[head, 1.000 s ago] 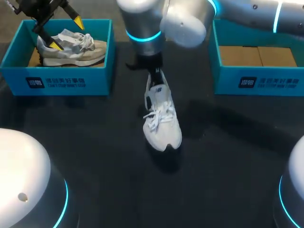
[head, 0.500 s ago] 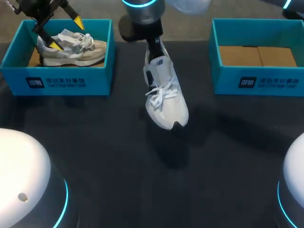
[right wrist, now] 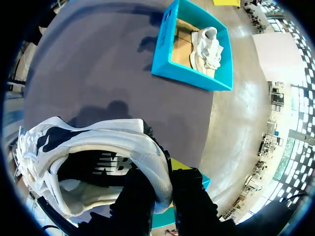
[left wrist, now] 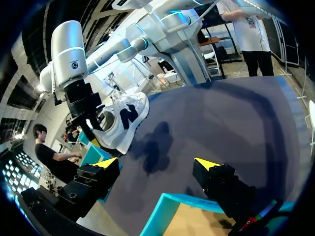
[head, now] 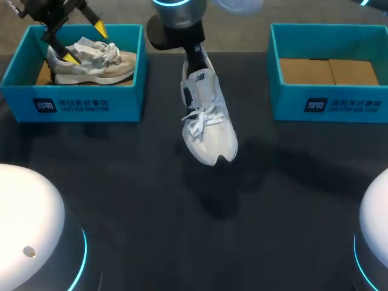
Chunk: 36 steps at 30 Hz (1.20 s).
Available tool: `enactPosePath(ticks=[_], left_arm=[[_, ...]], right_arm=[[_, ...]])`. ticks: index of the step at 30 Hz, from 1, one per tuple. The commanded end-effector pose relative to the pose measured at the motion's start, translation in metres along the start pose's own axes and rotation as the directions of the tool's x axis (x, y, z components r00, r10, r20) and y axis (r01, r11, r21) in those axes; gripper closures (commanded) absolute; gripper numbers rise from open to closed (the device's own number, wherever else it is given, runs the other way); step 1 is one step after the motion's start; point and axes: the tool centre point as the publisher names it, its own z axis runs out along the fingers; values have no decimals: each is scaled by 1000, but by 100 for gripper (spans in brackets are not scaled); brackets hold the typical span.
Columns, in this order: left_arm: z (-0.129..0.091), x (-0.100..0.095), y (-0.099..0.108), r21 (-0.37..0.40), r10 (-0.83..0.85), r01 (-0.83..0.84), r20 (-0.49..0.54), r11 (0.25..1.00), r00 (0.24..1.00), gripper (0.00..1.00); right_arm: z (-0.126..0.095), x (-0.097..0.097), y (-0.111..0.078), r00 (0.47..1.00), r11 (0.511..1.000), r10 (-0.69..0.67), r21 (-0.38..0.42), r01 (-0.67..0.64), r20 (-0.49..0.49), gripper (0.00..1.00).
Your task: Take the shoe out of the shoebox, open the shoe tongue, remove and reinsert the insole, then place the shoe into the shoebox
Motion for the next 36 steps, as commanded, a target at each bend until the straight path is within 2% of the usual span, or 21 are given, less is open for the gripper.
enactPosePath(ticks=[1,4,7,12,18,24,30,36], left_arm=[[0,0,-1,-2,0,0,-3,1000,1000,0],[0,0,-1,-2,0,0,-3,1000,1000,0],[0,0,-1,-2,0,0,-3,1000,1000,0],[0,0,-1,-2,0,0,-3,1000,1000,0],[0,0,-1,-2,0,0,-3,1000,1000,0],[0,0,-1,-2,0,0,-3,1000,1000,0],[0,0,-1,-2,0,0,-3,1000,1000,0],[0,0,-1,-2,0,0,-3,1000,1000,0]], right_arm=[[-1,-1,-1,1000,1000,-1,-1,1,-1,100],[-1,-1,-1,1000,1000,-1,-1,1,-1,100],[6,-12,-18,1000,1000,-3,4,3,-11,100],[23,-35,-60,999,999,-35,25,36,-30,100],[42,-62,-120,997,998,-33,49,36,-76,100],[52,-85,-172,992,1000,9,9,-8,-130,100],[47,-97,-215,990,997,19,-65,-29,-143,100],[43,-93,-247,990,995,33,-88,-45,-134,100]])
